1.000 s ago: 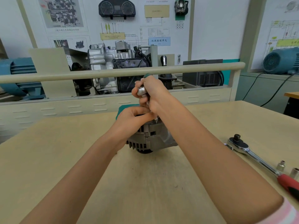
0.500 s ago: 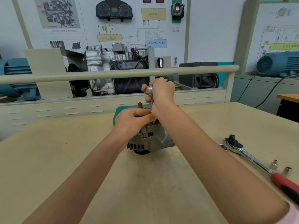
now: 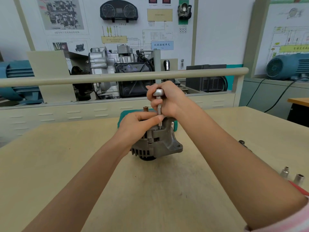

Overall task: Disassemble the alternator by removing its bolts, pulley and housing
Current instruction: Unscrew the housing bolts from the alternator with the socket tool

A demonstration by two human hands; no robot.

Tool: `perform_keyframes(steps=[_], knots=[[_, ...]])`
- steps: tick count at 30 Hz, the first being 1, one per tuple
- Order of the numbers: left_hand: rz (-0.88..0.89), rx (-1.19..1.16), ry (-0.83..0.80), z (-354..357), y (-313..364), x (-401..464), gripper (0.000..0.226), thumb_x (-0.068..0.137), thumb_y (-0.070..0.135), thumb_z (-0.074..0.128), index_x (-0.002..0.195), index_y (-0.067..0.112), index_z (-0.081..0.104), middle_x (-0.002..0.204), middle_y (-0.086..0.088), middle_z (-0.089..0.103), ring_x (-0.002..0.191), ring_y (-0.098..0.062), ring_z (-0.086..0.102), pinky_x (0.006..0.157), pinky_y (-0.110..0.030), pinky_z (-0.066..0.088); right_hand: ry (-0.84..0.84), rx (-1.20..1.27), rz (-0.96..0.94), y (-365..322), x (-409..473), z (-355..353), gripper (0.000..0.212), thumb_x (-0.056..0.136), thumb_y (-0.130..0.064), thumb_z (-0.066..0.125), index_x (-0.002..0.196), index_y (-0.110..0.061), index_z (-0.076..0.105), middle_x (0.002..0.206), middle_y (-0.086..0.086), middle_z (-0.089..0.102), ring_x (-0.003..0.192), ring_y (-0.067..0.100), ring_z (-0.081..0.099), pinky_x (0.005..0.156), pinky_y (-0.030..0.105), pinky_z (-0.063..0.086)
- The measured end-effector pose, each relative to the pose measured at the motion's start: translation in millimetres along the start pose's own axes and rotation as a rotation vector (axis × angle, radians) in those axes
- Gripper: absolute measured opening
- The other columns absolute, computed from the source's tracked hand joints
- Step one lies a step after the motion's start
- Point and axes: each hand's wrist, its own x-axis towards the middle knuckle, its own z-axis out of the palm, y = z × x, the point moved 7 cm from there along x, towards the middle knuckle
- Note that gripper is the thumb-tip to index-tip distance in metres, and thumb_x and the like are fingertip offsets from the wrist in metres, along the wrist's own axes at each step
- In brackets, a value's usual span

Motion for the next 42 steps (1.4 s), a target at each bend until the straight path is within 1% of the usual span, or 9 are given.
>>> perform_keyframes(steps=[7, 14, 19, 23, 26, 31, 34, 40, 42], knots=[[-0.001, -0.047, 0.040, 0.5, -1.6, -0.1, 0.022, 0.081, 0.033, 0.073, 0.101, 0.026, 0.076, 0.094, 0.005, 0.075, 0.102, -0.019, 0.066, 0.101, -0.046, 0.046, -0.138, 0.025, 0.089, 5.2, -2.8, 9.0, 0.020, 0.096, -0.005, 0.033, 0.105, -0.003, 0.050, 0.051, -0.008, 0.043, 0.034, 0.001, 0.043, 0.030, 0.011, 0.020], [0.001, -0.059, 0.138, 1.2, -4.9, 2.4, 0.021, 0.079, 0.030, 0.074, 0.100, 0.024, 0.076, 0.099, 0.003, 0.074, 0.106, -0.020, 0.064, 0.098, -0.046, 0.048, 0.408, 0.010, -0.436, -10.8, -11.2, -16.2, 0.022, 0.102, -0.011, 0.027, 0.116, -0.004, 0.043, 0.082, 0.011, 0.054, 0.030, 0.004, 0.048, 0.030, 0.013, 0.027], [0.018, -0.006, 0.082, 0.6, -2.2, 2.5, 0.023, 0.082, 0.036, 0.070, 0.104, 0.030, 0.074, 0.100, 0.008, 0.073, 0.107, -0.015, 0.063, 0.102, -0.044, 0.046, 0.201, -0.050, -0.186, -5.3, -8.7, -1.9, 0.025, 0.090, 0.002, 0.024, 0.082, -0.011, 0.043, 0.046, 0.002, 0.048, 0.030, 0.005, 0.043, 0.030, 0.013, 0.020], [0.027, -0.014, 0.013, 0.1, -1.7, 1.4, 0.017, 0.085, 0.034, 0.068, 0.100, 0.032, 0.075, 0.093, 0.010, 0.075, 0.098, -0.011, 0.066, 0.099, -0.041, 0.048, -0.065, -0.039, 0.075, 2.6, -0.7, 8.5, 0.033, 0.094, -0.001, 0.027, 0.117, -0.006, 0.050, 0.042, -0.007, 0.041, 0.031, 0.002, 0.041, 0.029, 0.012, 0.017], [0.036, -0.042, 0.047, -1.0, -1.8, 1.0, 0.016, 0.083, 0.032, 0.071, 0.098, 0.029, 0.076, 0.093, 0.010, 0.075, 0.098, -0.012, 0.066, 0.096, -0.037, 0.049, -0.153, -0.025, 0.137, 5.8, -3.3, 11.1, 0.027, 0.097, -0.005, 0.031, 0.116, -0.004, 0.050, 0.046, -0.008, 0.041, 0.032, 0.001, 0.040, 0.029, 0.010, 0.018], [0.038, -0.088, 0.128, -0.5, -5.1, 1.3, 0.020, 0.079, 0.027, 0.075, 0.098, 0.024, 0.076, 0.095, 0.007, 0.075, 0.098, -0.013, 0.067, 0.084, -0.026, 0.051, 0.150, 0.001, -0.170, -4.4, -7.6, -0.9, 0.026, 0.095, -0.002, 0.027, 0.092, -0.015, 0.050, 0.051, -0.002, 0.045, 0.031, 0.004, 0.043, 0.029, 0.013, 0.018], [0.029, -0.053, 0.162, -0.9, -5.4, 2.8, 0.017, 0.080, 0.025, 0.073, 0.097, 0.024, 0.076, 0.098, 0.004, 0.074, 0.101, -0.016, 0.066, 0.094, -0.039, 0.051, 0.363, 0.008, -0.393, -9.8, -11.4, -7.1, 0.016, 0.100, -0.004, 0.028, 0.105, -0.007, 0.043, 0.074, 0.008, 0.047, 0.038, 0.011, 0.047, 0.028, 0.013, 0.024], [0.048, 0.014, 0.085, 1.4, -2.5, 3.3, 0.025, 0.083, 0.036, 0.068, 0.106, 0.027, 0.074, 0.107, 0.007, 0.072, 0.115, -0.019, 0.058, 0.105, -0.046, 0.041, 0.183, -0.006, -0.151, -4.2, -6.8, -0.9, 0.029, 0.091, 0.001, 0.022, 0.077, -0.011, 0.044, 0.048, -0.001, 0.045, 0.029, 0.005, 0.043, 0.029, 0.013, 0.016], [0.049, -0.002, 0.054, 1.3, -2.2, 2.5, 0.024, 0.084, 0.036, 0.069, 0.106, 0.029, 0.074, 0.106, 0.009, 0.072, 0.114, -0.016, 0.059, 0.105, -0.044, 0.042, 0.082, 0.014, -0.059, -1.5, -4.7, 1.9, 0.032, 0.093, -0.001, 0.024, 0.098, -0.014, 0.053, 0.046, -0.006, 0.041, 0.030, 0.004, 0.041, 0.029, 0.014, 0.014]])
